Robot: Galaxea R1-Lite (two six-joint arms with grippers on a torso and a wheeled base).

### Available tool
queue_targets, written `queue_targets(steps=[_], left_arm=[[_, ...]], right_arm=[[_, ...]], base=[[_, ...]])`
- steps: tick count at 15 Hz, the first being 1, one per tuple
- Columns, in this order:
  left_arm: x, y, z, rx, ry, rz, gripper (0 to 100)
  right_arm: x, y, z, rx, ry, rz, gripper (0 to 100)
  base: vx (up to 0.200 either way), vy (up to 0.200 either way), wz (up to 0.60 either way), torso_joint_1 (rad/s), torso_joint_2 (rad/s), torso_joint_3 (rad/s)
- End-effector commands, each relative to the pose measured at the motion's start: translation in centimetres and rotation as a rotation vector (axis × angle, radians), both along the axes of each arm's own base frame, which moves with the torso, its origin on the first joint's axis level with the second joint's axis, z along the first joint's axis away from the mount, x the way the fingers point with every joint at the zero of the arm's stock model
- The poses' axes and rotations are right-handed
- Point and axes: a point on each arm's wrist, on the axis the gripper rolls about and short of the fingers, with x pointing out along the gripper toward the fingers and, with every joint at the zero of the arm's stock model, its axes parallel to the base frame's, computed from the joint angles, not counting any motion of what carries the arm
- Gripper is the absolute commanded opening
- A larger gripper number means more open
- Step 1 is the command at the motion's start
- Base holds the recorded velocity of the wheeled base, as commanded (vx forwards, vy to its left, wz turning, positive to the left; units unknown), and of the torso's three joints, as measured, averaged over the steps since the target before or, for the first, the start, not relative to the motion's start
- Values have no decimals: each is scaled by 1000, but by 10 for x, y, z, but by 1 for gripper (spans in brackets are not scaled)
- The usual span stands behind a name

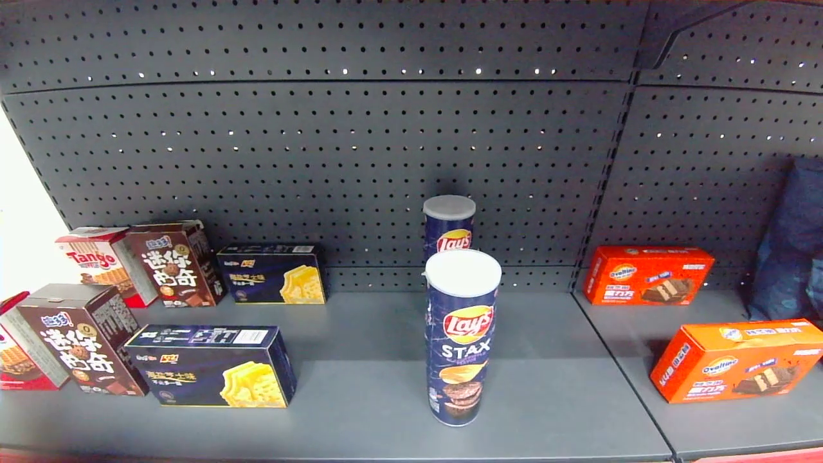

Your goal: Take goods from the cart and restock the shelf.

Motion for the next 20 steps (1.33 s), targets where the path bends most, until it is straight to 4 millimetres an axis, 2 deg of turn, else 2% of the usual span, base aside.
queue_targets(steps=[1,3,4,10,12,14,15,18,20], left_arm=[[-10,3,-3,-29,-102,-1,100],[-10,3,-4,-37,-102,-11,100],[-9,3,-4,-50,-101,-35,100],[-7,6,-4,-62,-95,-224,100],[-3,9,-4,-132,-67,-435,100],[-1,10,-4,-160,-50,-528,100],[-1,10,-4,-207,-48,-506,100],[2,6,-3,-173,8,-443,100],[5,0,-2,-141,69,-287,100]], right_arm=[[-6,0,-29,21,71,-39,100],[-6,2,-31,39,86,43,100],[-6,2,-36,37,137,50,100],[-6,2,-35,38,127,56,100],[-6,2,-35,38,127,56,100],[-6,2,-35,38,127,56,100],[-6,2,-35,38,127,57,100],[-6,2,-35,38,127,56,100],[-6,2,-35,38,127,56,100]], base=[[0,0,0,0,0,0],[0,0,0,0,0,0],[0,0,0,0,0,0],[0,0,0,0,0,0],[0,0,0,0,0,0],[0,0,0,0,0,0],[0,0,0,0,0,0],[0,0,0,0,0,0],[0,0,0,0,0,0]])
